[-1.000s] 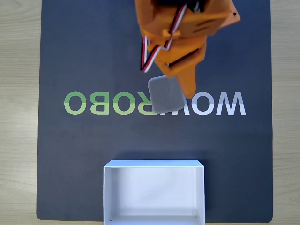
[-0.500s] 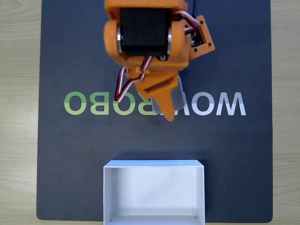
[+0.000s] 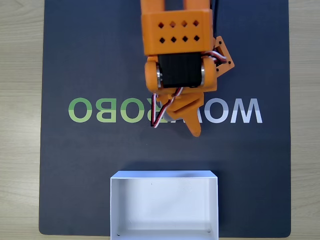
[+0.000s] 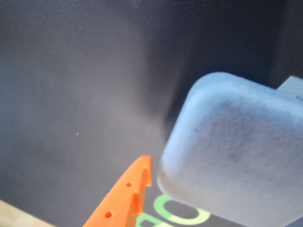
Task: Grab the usb to bin
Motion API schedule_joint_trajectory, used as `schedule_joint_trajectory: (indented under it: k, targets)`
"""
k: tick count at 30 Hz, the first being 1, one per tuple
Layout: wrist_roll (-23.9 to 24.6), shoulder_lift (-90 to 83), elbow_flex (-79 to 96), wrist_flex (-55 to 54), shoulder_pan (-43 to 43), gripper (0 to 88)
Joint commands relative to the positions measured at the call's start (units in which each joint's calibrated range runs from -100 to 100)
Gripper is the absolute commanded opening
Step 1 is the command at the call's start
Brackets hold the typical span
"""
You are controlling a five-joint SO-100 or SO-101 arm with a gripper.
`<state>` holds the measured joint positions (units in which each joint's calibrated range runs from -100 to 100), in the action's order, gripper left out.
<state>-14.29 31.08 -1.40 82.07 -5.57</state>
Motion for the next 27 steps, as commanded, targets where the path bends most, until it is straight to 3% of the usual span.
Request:
schedule_joint_trajectory:
  k: [1,9,18,24,27]
  targets:
    - [0.1,0.1,-1.4,-0.5,1.4,52.4]
    - [0.2,1.9,-1.1,-0.8,1.6,52.3]
    - [5.5,2.8,-1.1,-0.8,1.3,52.3]
    - [5.9,2.9,-1.1,-1.0,1.4,52.2]
    - [6.0,2.9,-1.1,-1.1,1.3,47.6]
